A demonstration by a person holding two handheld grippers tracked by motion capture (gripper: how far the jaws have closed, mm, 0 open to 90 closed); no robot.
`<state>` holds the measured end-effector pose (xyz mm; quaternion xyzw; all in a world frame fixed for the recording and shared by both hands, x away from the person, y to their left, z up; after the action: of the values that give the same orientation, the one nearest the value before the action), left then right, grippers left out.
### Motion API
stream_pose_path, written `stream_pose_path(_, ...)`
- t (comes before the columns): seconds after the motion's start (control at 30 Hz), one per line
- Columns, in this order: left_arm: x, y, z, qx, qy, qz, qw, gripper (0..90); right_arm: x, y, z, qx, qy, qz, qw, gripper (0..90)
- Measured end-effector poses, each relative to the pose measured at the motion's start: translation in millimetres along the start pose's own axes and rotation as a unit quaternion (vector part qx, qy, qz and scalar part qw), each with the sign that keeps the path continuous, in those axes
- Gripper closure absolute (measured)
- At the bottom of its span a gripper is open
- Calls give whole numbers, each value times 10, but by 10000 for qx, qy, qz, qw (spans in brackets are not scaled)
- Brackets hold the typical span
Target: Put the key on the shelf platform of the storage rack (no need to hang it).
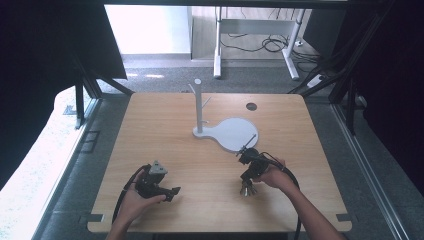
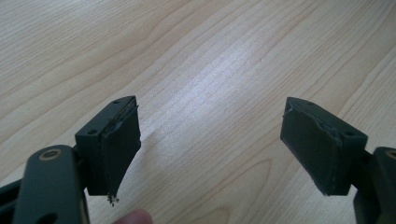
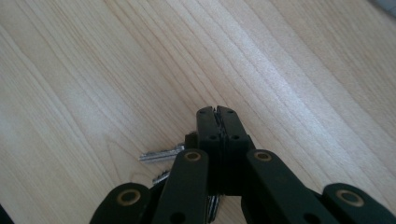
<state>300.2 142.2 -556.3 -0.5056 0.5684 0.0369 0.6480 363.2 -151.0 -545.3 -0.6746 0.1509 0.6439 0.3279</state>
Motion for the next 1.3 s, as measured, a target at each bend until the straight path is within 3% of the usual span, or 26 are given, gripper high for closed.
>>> stream_pose_path(0.47, -11, -7, -1, 9, -5, -30, 10000, 204, -369, -7, 1, -132, 100, -255, 9995, 900)
stream_pose_path(1.3, 8, -12, -29, 56, 13, 6, 10000, 204, -716, -99, -91, -194, 292, -477, 9982, 900)
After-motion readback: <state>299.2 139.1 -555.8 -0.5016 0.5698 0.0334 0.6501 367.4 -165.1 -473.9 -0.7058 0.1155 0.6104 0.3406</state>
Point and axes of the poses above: each handheld gripper's, and its own axes: x roughly forward along the jaws, y roughly out of its underside, z roughly to its left, the point moved 6 cm from there along x, roughly forward along the jaws, and after that the axes turned 5 degrees about y, right-handed, at the moved point
